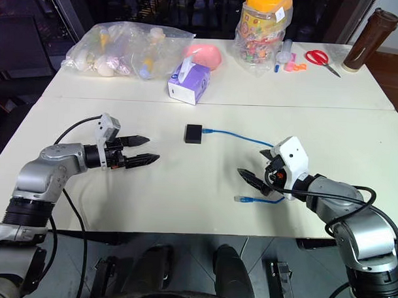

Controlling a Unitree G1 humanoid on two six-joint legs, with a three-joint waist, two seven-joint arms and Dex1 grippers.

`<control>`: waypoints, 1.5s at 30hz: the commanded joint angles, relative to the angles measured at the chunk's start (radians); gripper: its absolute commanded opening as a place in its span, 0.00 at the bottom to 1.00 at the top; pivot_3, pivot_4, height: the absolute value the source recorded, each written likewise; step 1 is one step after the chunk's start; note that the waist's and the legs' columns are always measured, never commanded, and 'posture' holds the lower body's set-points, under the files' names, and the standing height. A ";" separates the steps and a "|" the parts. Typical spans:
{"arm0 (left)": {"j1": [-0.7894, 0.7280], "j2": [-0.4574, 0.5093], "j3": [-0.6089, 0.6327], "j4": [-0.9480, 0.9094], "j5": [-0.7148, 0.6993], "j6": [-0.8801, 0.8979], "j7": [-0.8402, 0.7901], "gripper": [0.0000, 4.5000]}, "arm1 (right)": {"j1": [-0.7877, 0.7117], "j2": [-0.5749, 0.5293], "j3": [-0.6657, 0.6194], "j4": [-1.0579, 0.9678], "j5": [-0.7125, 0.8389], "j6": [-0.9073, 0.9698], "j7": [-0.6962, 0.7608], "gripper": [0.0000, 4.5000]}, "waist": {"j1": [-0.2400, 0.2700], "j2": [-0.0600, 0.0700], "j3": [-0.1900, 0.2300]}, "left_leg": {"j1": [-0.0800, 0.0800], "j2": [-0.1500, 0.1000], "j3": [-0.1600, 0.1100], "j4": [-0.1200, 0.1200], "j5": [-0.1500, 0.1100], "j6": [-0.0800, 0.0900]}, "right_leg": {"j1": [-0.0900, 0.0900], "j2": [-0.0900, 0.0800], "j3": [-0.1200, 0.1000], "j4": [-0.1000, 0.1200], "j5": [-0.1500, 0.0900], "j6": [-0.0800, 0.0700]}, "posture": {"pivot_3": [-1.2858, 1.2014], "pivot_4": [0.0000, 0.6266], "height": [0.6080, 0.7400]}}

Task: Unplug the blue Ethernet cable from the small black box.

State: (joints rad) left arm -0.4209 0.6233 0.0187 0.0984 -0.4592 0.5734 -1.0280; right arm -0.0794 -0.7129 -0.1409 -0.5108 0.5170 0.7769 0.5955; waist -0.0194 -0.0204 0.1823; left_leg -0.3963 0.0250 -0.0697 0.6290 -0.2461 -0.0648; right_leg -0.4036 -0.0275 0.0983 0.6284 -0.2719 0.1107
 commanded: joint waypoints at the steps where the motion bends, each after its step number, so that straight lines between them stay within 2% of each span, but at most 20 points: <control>1: 0.009 0.005 0.033 -0.046 -0.010 -0.013 0.016 1.00 | -0.024 0.014 0.000 -0.006 -0.007 -0.027 -0.005 1.00 | 0.000 0.000 0.000 | 0.000 0.000 0.000 0.000 0.000 0.000 | 0.000 0.000 0.000 0.000 0.000 0.000 | 0.52 0.24 1.00; 13: 0.003 0.005 0.031 -0.031 0.000 -0.031 0.038 1.00 | -0.030 0.017 0.009 0.007 -0.022 -0.040 0.001 1.00 | 0.001 0.000 0.000 | 0.001 0.000 0.000 0.000 0.000 0.000 | 0.000 0.000 0.000 0.001 0.000 0.000 | 0.52 0.24 1.00; 16: -0.038 0.002 0.013 0.019 0.040 -0.073 0.047 1.00 | -0.082 0.027 0.041 0.076 -0.072 -0.108 0.010 1.00 | 0.001 0.000 0.000 | 0.001 0.000 0.000 0.000 0.000 0.000 | 0.000 0.000 0.000 0.001 0.000 0.000 | 0.52 0.24 1.00; 19: -0.130 0.018 -0.011 0.106 0.080 -0.120 0.005 1.00 | -0.246 0.083 0.113 0.275 -0.146 -0.216 0.023 1.00 | -0.005 -0.001 0.001 | 0.002 0.000 0.001 0.002 0.000 0.000 | 0.001 0.001 0.000 0.001 0.002 -0.001 | 0.52 0.24 1.00; 23: -0.217 0.100 -0.077 0.180 0.133 -0.178 -0.155 1.00 | -0.455 0.136 0.245 0.594 -0.256 -0.361 0.129 1.00 | -0.025 -0.002 0.001 | 0.004 0.001 0.002 0.001 0.001 -0.001 | 0.002 0.001 0.001 0.001 0.004 -0.002 | 0.52 0.24 1.00; 27: -0.291 0.161 -0.056 0.220 0.072 -0.078 -0.276 1.00 | -0.667 0.233 0.315 0.989 -0.340 -0.525 0.216 1.00 | -0.035 -0.002 0.001 | 0.004 0.001 0.004 -0.003 0.001 0.000 | 0.000 0.001 0.001 0.002 0.006 0.003 | 0.52 0.24 1.00; 29: -0.314 0.167 -0.026 0.239 0.048 -0.044 -0.284 1.00 | -0.753 0.278 0.332 1.160 -0.380 -0.609 0.239 1.00 | -0.040 -0.002 0.001 | 0.002 0.001 0.003 -0.005 0.001 0.000 | -0.003 0.001 0.001 0.002 0.006 0.004 | 0.52 0.24 1.00; 33: -0.300 0.177 0.015 0.225 0.050 -0.041 -0.247 1.00 | -0.897 0.364 0.349 1.453 -0.445 -0.747 0.270 1.00 | -0.050 -0.002 0.001 | 0.002 0.001 0.003 -0.010 0.001 0.000 | -0.005 0.001 0.000 0.002 0.005 0.004 | 0.52 0.24 1.00; 37: -0.167 0.182 0.063 0.082 0.016 0.014 -0.187 1.00 | -0.990 0.460 0.383 1.681 -0.527 -0.825 0.296 1.00 | -0.061 -0.002 0.001 | 0.004 0.002 0.004 -0.013 0.001 -0.001 | -0.005 0.000 0.000 0.003 0.005 0.004 | 0.52 0.24 1.00; 40: -0.084 0.185 0.105 -0.018 -0.013 0.058 -0.137 1.00 | -0.994 0.481 0.401 1.754 -0.582 -0.862 0.306 0.82 | -0.067 -0.002 0.001 | 0.006 0.002 0.004 -0.014 0.001 -0.001 | -0.005 0.000 0.000 0.004 0.005 0.004 | 0.52 0.24 1.00; 45: -0.022 0.191 0.139 -0.073 -0.032 0.085 -0.092 1.00 | -1.005 0.490 0.390 1.792 -0.626 -0.902 0.297 0.27 | -0.076 -0.002 0.001 | 0.010 0.002 0.003 -0.012 0.002 -0.003 | 0.000 0.000 0.000 0.005 0.006 0.003 | 0.52 0.24 1.00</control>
State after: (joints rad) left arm -0.4495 0.7971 0.1222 0.0604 -0.4731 0.6569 -1.1340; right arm -1.0887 -0.2161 0.2343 1.2403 -0.0626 -0.1270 0.9003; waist -0.0955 -0.0226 0.1833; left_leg -0.3834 0.0271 -0.0663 0.6174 -0.2437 -0.0683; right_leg -0.4007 -0.0271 0.0980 0.6334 -0.2654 0.1132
